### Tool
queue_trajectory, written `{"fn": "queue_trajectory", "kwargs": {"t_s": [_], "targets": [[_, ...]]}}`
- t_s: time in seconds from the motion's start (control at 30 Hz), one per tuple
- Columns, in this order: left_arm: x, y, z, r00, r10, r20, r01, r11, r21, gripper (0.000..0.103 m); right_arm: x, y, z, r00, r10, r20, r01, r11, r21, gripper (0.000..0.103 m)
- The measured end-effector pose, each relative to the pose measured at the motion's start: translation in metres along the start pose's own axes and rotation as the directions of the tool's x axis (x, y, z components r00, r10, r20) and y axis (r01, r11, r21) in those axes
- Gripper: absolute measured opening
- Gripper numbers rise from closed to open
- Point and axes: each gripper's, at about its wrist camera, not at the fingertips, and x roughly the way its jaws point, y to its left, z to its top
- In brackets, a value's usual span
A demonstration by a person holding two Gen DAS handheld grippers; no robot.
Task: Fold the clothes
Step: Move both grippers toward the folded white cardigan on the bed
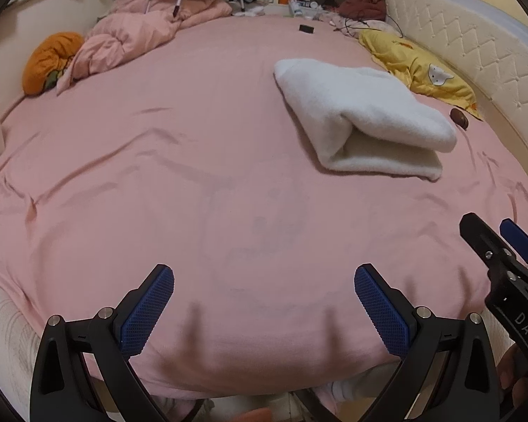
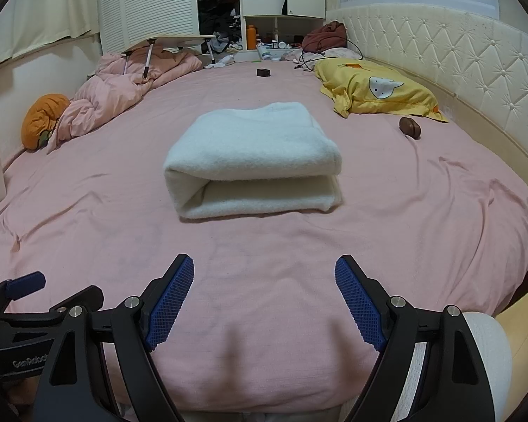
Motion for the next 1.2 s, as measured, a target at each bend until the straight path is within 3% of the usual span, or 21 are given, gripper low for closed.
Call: {"fn": "queue_trajectory", "kwargs": {"t_s": [0.3,0.4,0.53,0.7,0.8,0.9,1.0,1.07,1.13,1.2], "targets": [[0.008,-0.002,0.002,1.000,-0.013,0.027,0.012,0.999,0.038,0.103,0.007,-0.006,0.001,1.000,0.021,-0.002,-0.020,0.999,0.032,0.083],[0.014,-0.014,0.019,0.997,0.027,0.069,-0.037,0.989,0.143,0.103,0.005,-0.013,0.007,0.999,0.036,0.017,-0.037,0.998,0.058,0.083],[0.024,-0.034,0.045,0.987,0.077,0.141,-0.116,0.948,0.297,0.103,0.006,-0.025,0.018,0.998,0.043,0.040,-0.046,0.996,0.070,0.083],[0.037,-0.062,0.078,0.961,0.121,0.247,-0.228,0.852,0.472,0.103,-0.003,-0.058,0.033,0.996,0.009,0.091,-0.022,0.989,0.144,0.083],[0.054,-0.097,0.096,0.927,0.128,0.352,-0.325,0.743,0.585,0.103,-0.005,-0.083,0.032,0.993,-0.035,0.112,0.009,0.975,0.223,0.083],[0.069,-0.137,0.106,0.915,0.074,0.396,-0.347,0.645,0.681,0.103,0.001,-0.106,0.029,0.994,-0.039,0.106,0.005,0.953,0.302,0.083],[0.086,-0.180,0.104,0.902,0.013,0.430,-0.373,0.523,0.766,0.102,0.007,-0.123,0.026,0.994,-0.048,0.103,0.006,0.929,0.371,0.083],[0.096,-0.196,0.102,0.901,-0.011,0.433,-0.373,0.489,0.789,0.103,0.008,-0.131,0.024,0.992,-0.056,0.112,0.005,0.912,0.410,0.083],[0.104,-0.209,0.104,0.908,-0.032,0.417,-0.352,0.479,0.804,0.102,0.011,-0.138,0.023,0.992,-0.057,0.114,0.001,0.898,0.439,0.083],[0.114,-0.221,0.112,0.917,-0.042,0.397,-0.332,0.470,0.818,0.093,0.018,-0.144,0.022,0.994,-0.046,0.098,-0.005,0.885,0.466,0.083]]}}
